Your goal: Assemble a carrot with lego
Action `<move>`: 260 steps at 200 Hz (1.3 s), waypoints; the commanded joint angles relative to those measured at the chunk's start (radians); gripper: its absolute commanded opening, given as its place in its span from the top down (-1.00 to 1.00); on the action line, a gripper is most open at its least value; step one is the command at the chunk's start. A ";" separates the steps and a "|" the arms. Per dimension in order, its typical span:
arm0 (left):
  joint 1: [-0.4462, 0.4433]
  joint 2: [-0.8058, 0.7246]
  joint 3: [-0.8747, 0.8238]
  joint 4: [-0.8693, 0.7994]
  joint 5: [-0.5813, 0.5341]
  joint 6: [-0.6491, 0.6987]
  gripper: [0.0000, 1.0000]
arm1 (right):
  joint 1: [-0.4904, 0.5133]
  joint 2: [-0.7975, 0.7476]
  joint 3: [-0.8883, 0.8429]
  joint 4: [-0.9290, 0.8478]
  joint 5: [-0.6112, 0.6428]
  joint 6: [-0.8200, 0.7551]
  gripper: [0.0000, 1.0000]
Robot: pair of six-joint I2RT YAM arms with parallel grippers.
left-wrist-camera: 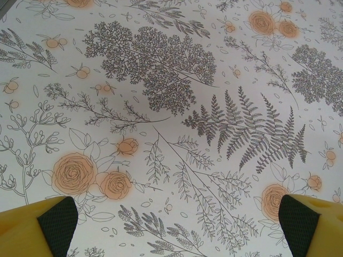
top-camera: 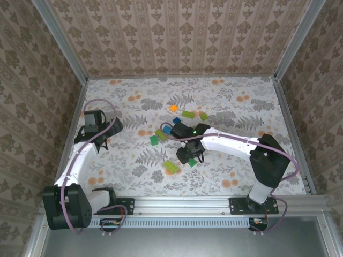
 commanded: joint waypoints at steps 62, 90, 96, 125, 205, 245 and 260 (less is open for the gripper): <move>0.005 -0.018 0.031 -0.013 0.012 0.015 -1.00 | -0.013 0.076 -0.026 0.052 -0.035 -0.013 -0.19; 0.006 -0.013 0.030 -0.011 0.015 0.015 -1.00 | -0.021 0.093 -0.032 0.063 -0.043 -0.017 -0.16; 0.005 -0.013 0.030 -0.011 0.014 0.014 -1.00 | -0.022 0.097 -0.034 0.065 -0.045 -0.018 -0.16; 0.005 -0.010 0.031 -0.009 0.014 0.015 -1.00 | -0.028 0.106 -0.045 0.076 -0.052 -0.018 -0.14; 0.006 0.001 0.032 -0.005 0.016 0.015 -1.00 | -0.031 0.113 -0.067 0.086 -0.068 -0.022 0.05; 0.006 0.002 0.033 -0.005 0.015 0.016 -1.00 | -0.031 0.121 -0.071 0.091 -0.072 -0.023 0.15; 0.006 0.004 0.032 -0.005 0.017 0.016 -1.00 | -0.032 0.119 -0.069 0.090 -0.074 -0.022 0.21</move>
